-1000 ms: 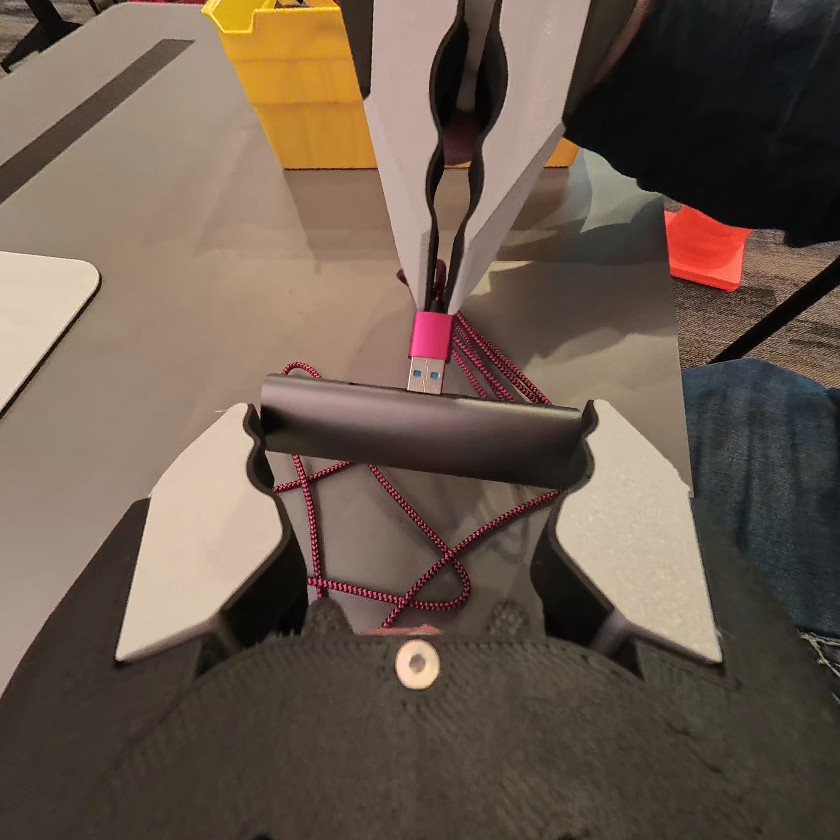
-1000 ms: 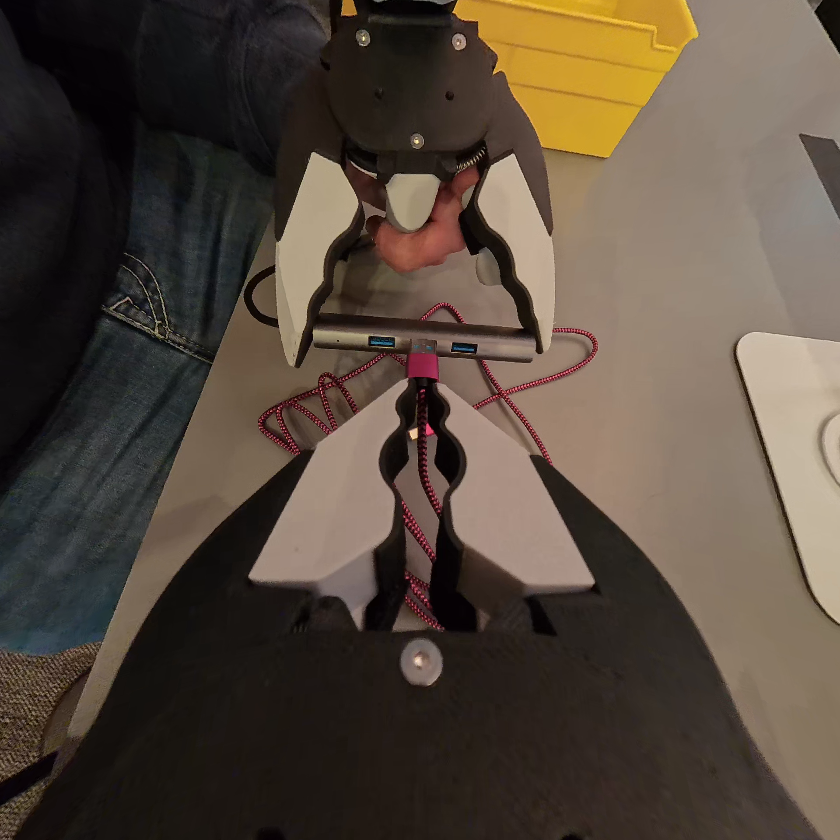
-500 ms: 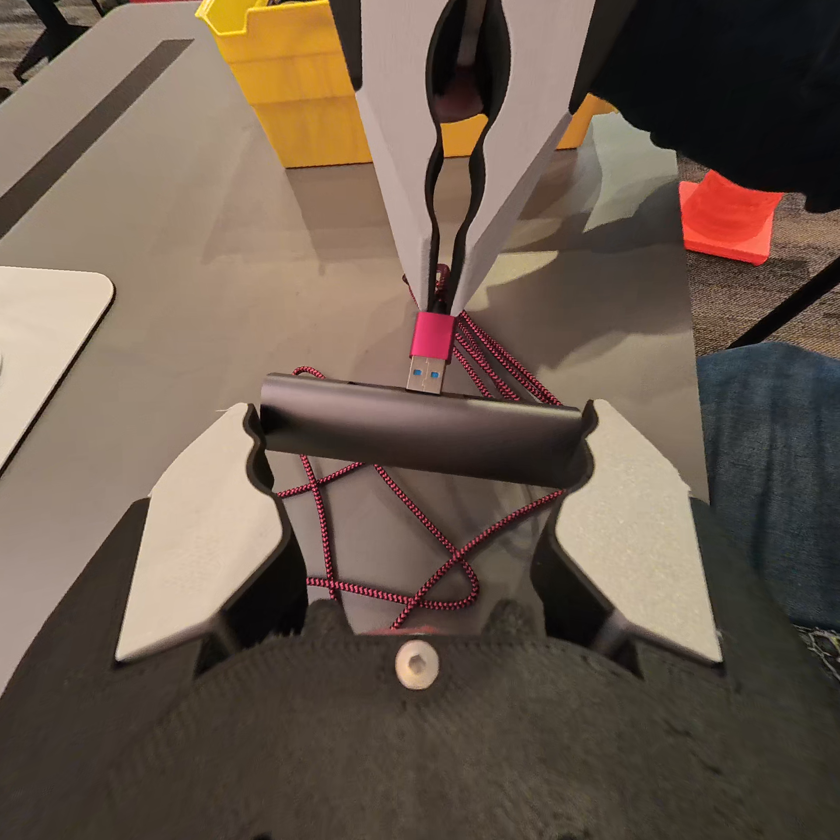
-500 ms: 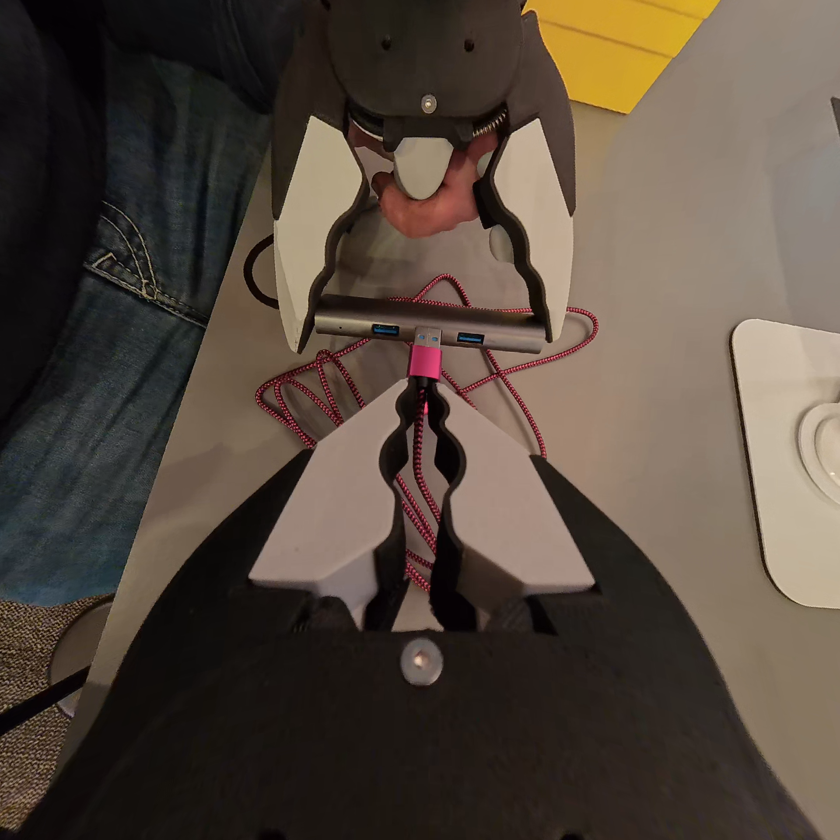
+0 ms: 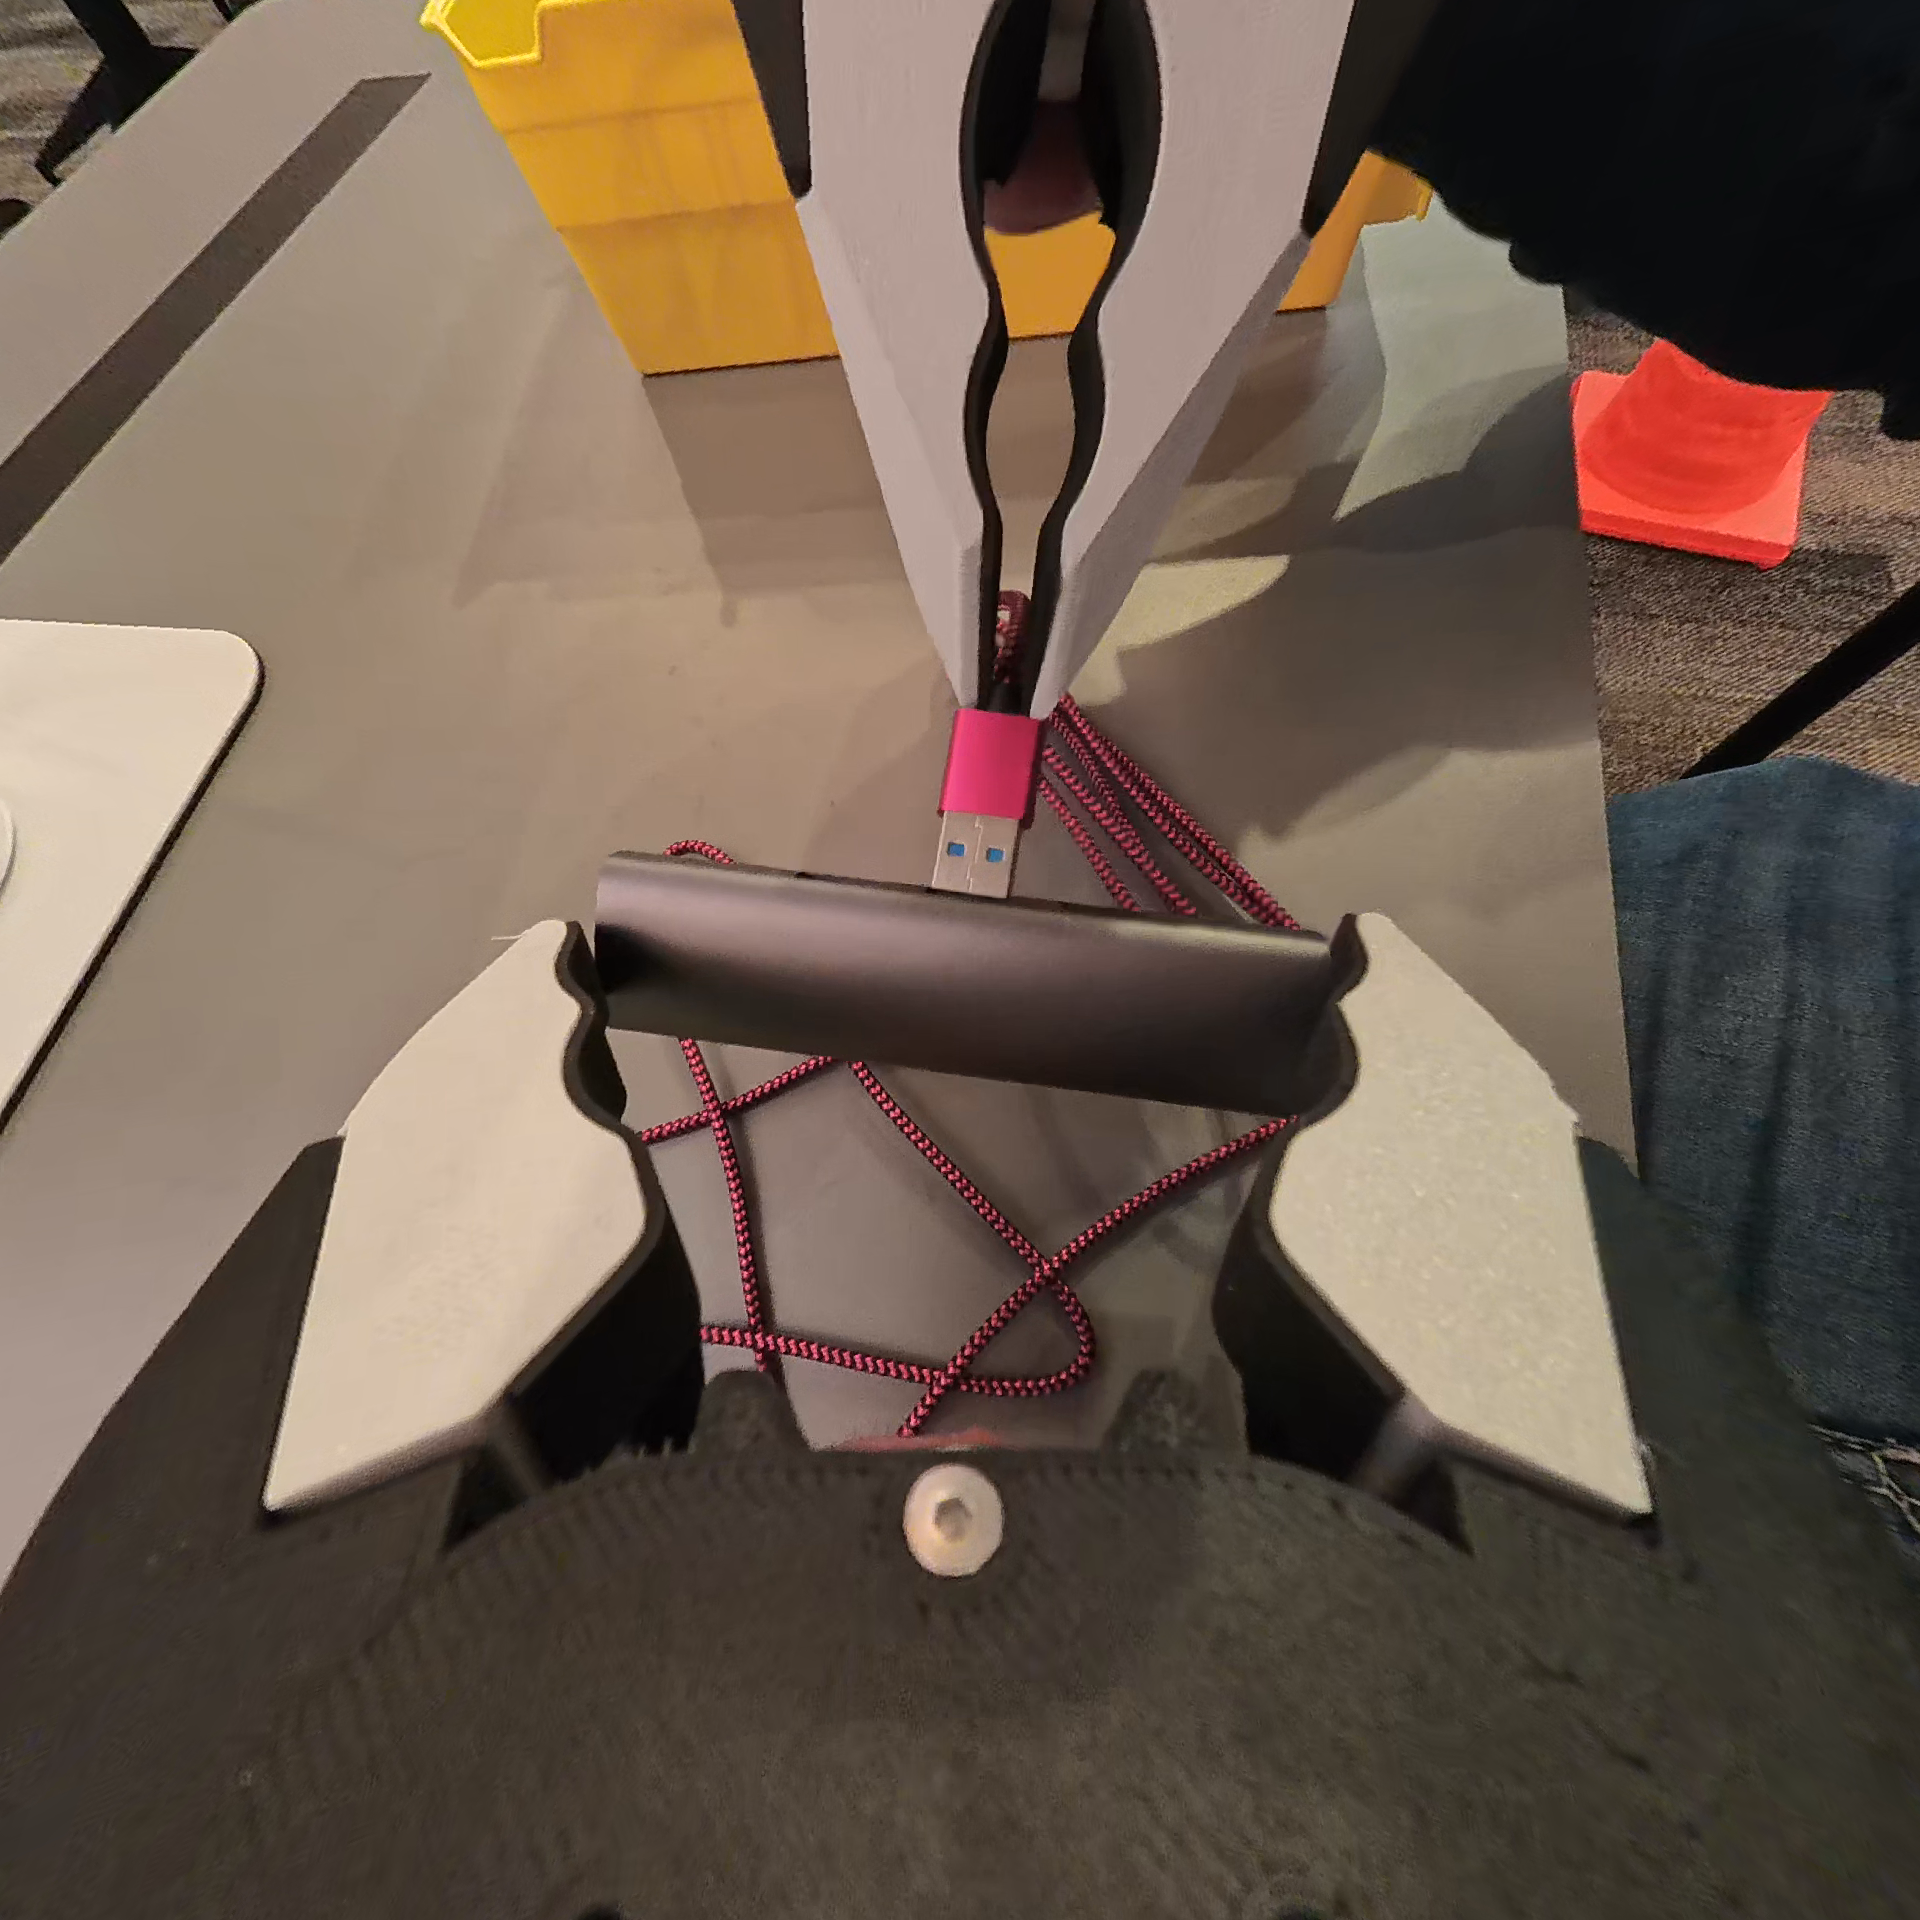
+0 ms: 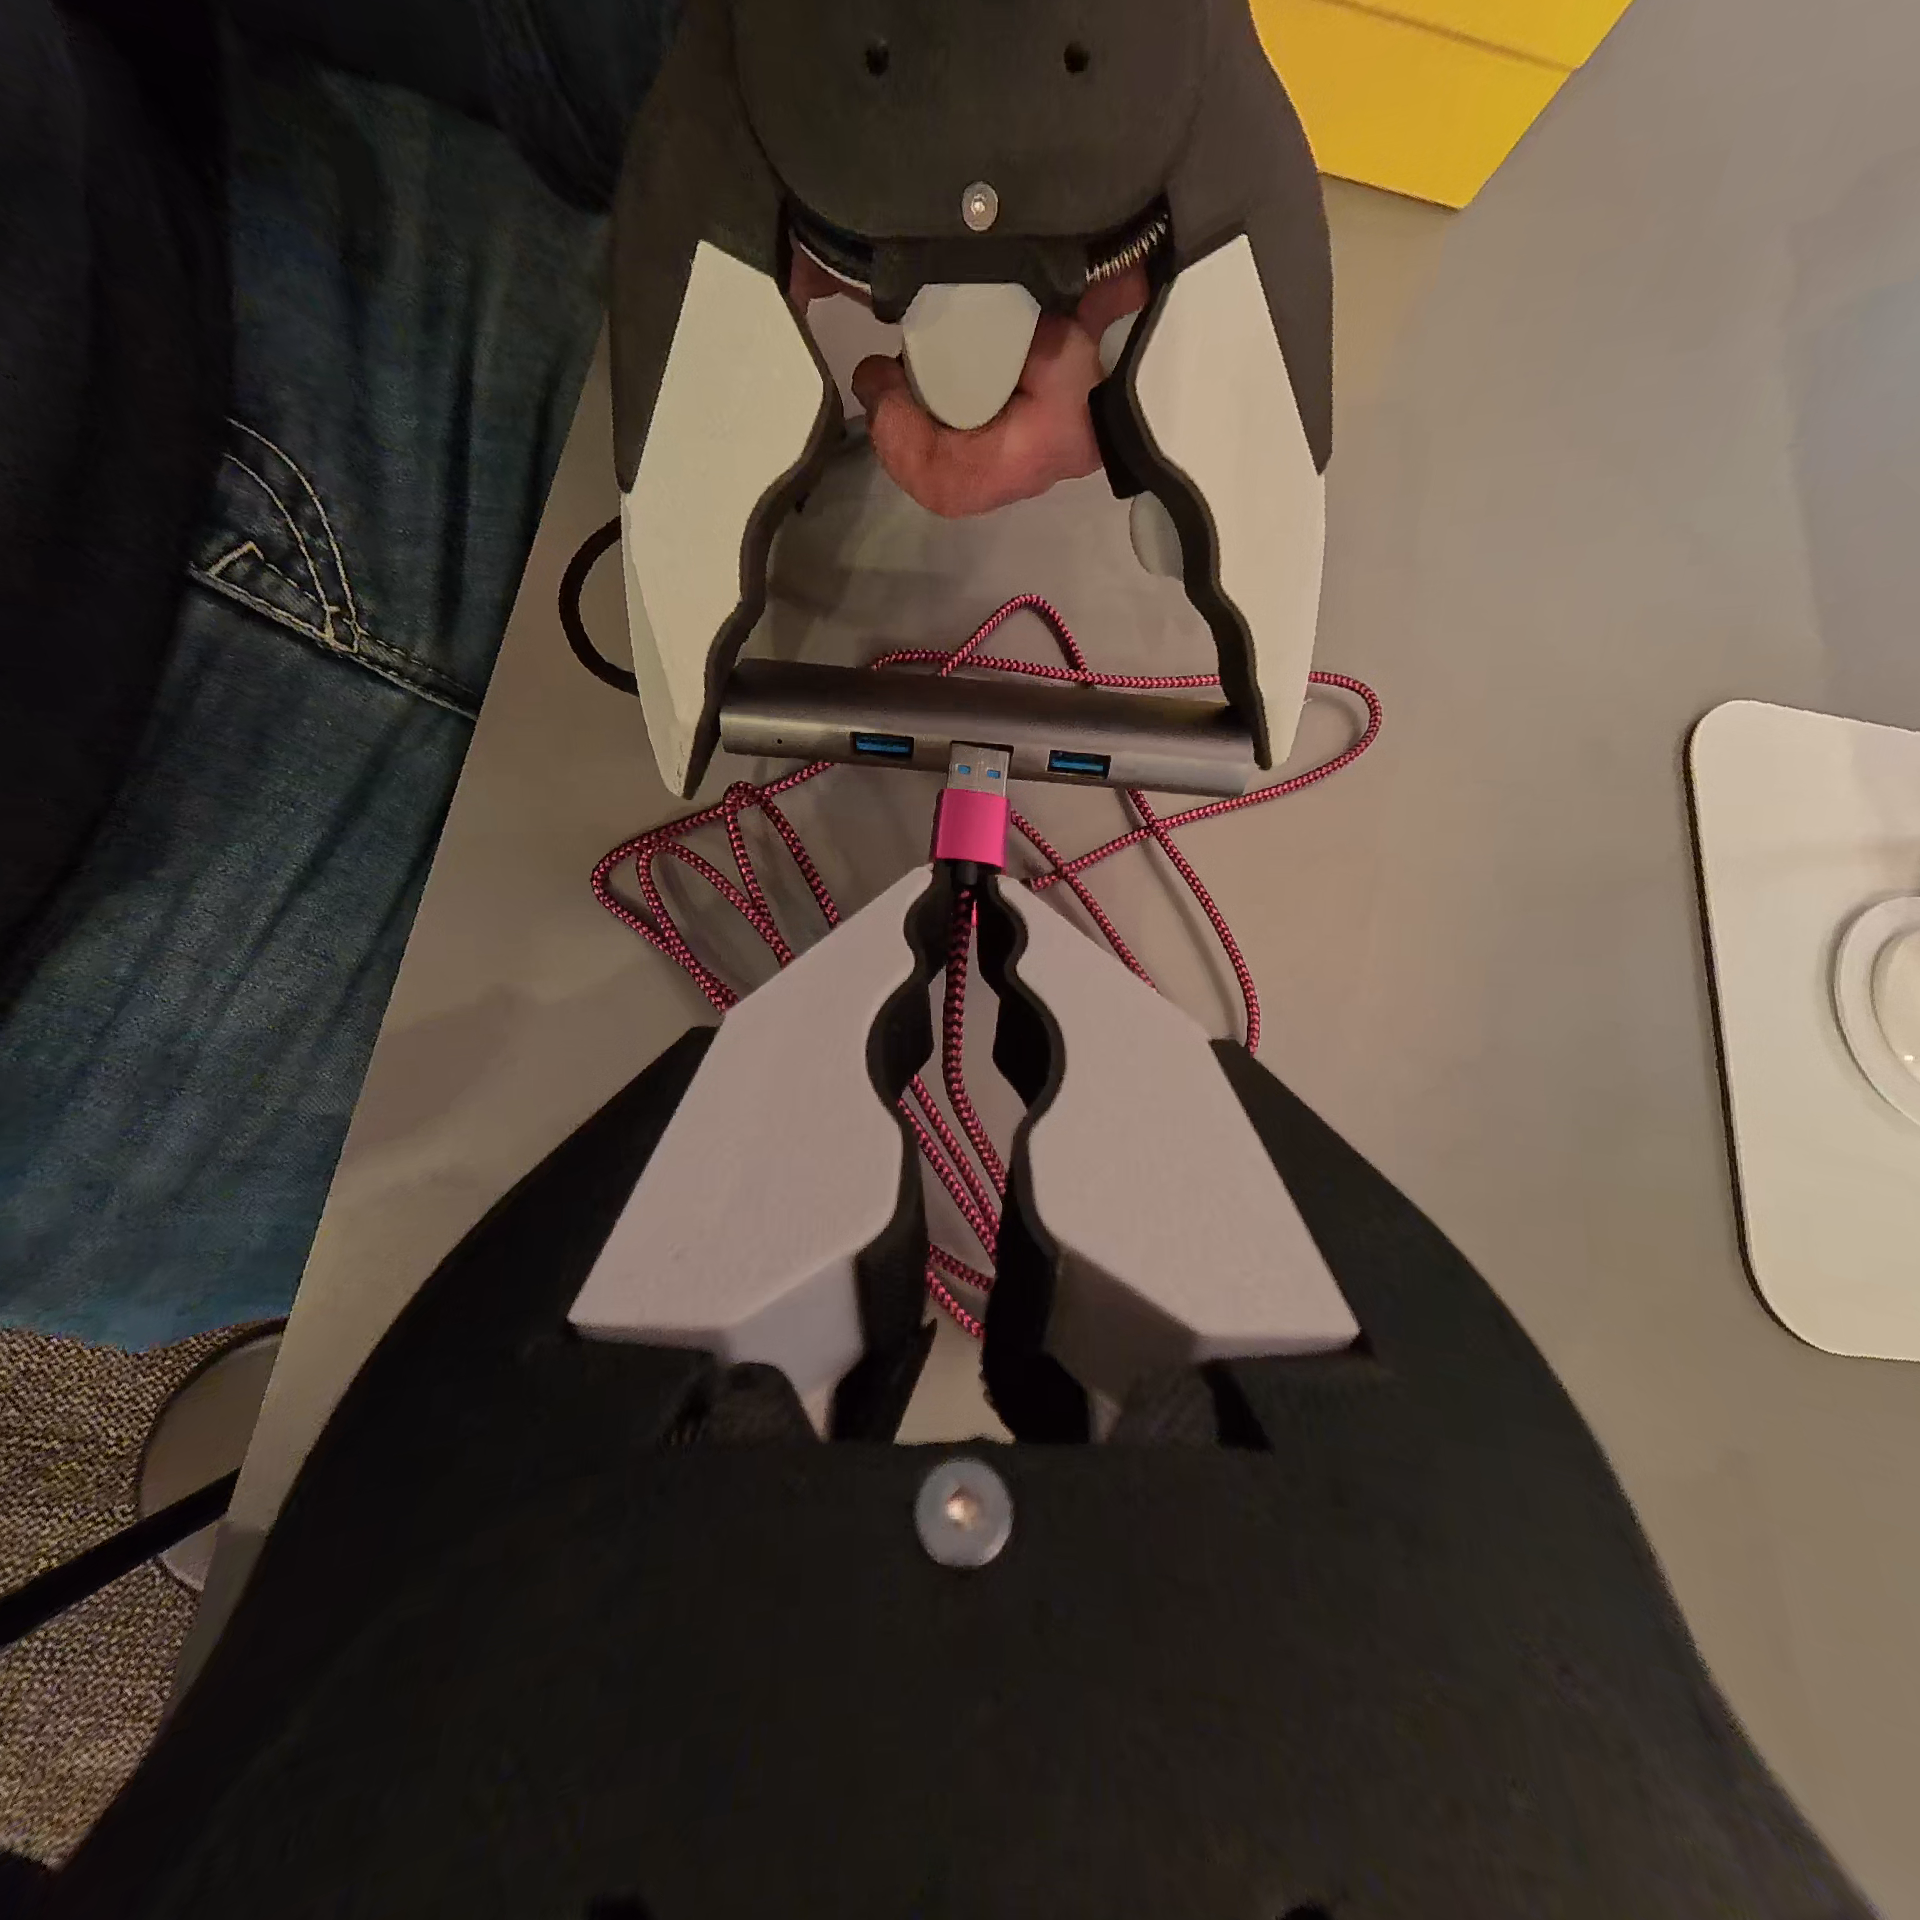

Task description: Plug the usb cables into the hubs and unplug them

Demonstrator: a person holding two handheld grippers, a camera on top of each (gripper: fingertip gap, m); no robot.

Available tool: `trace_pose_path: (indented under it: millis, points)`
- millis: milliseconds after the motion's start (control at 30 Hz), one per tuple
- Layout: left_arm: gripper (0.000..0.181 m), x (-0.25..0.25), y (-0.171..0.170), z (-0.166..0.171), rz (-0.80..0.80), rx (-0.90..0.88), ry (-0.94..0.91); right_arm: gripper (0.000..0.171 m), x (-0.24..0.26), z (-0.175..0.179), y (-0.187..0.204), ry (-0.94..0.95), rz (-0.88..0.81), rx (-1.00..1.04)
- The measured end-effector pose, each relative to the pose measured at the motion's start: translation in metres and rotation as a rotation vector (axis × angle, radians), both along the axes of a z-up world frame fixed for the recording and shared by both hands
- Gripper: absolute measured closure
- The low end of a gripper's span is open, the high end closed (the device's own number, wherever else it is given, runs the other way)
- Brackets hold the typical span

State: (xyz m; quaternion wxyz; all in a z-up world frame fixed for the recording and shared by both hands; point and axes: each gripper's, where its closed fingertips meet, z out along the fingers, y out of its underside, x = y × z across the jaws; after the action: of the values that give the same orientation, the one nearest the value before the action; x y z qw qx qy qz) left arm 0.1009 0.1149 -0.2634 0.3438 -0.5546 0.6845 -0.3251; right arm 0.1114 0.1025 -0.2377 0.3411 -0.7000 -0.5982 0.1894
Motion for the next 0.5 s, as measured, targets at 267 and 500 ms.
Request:
trace_pose_path:
  millis: [267,500]
  points:
    - [0.055,-0.0001,-0.0004,-0.0073,-0.002,0.027,0.042,0.169,-0.0012,-0.0059,0.0018,-0.08,0.011,0.035]
    - [0.056,0.0001,-0.0013,-0.0066,0.005,0.006,0.023,0.169,-0.0047,-0.0034,0.0016,0.016,0.023,0.038]
